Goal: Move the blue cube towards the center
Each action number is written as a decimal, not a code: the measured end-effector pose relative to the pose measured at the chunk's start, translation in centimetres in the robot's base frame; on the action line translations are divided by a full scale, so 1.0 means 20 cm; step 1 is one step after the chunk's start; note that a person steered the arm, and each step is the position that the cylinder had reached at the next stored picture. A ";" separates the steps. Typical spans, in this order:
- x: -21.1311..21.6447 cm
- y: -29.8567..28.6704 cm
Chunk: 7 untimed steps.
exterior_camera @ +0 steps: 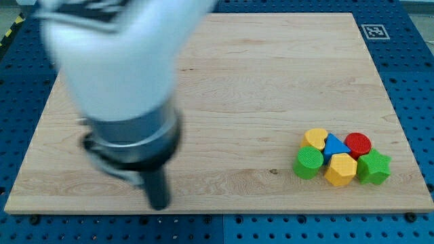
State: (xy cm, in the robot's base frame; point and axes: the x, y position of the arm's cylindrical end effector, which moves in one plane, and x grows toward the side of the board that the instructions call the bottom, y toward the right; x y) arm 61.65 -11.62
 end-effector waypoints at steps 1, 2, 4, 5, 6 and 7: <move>-0.04 -0.52; -0.28 -0.88; -0.42 -0.79; -0.35 -0.50; -0.33 -0.21; -0.33 -0.11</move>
State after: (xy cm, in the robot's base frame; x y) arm 55.09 -13.91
